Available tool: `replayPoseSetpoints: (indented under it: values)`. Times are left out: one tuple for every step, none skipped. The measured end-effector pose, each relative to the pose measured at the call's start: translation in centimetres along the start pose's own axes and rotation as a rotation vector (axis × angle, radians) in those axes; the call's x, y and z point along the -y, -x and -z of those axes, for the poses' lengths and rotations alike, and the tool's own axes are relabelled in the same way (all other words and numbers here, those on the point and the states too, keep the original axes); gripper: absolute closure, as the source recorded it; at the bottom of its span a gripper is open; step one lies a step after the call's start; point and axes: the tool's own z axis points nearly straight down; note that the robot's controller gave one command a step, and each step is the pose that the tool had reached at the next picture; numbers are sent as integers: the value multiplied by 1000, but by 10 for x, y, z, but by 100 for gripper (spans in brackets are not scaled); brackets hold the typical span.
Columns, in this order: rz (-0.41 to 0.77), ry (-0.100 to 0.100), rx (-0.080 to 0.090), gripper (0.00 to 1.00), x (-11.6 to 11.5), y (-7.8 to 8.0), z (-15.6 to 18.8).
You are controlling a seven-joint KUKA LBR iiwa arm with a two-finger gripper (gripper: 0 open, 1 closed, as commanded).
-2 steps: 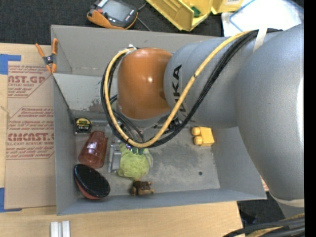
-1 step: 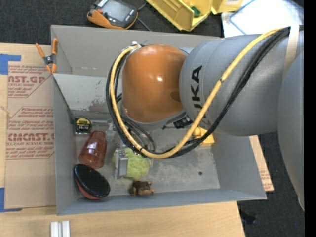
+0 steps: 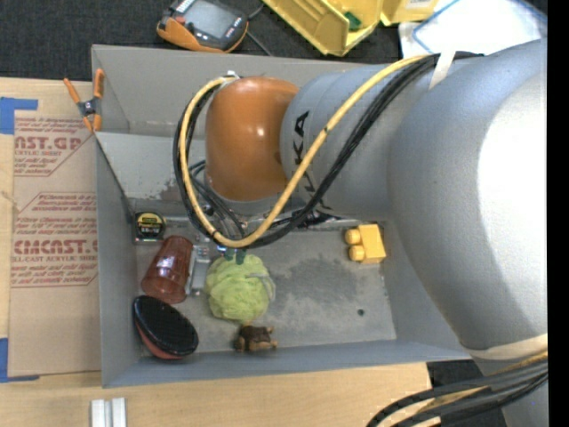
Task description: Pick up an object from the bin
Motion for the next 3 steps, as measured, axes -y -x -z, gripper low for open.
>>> replayPoseSetpoints:
  values:
    - [224, 7, 4, 0, -31, -34, 30]
    - [191, 8, 11, 0, -30, -27, 7]
    - [148, 6, 4, 0, -26, -38, -23]
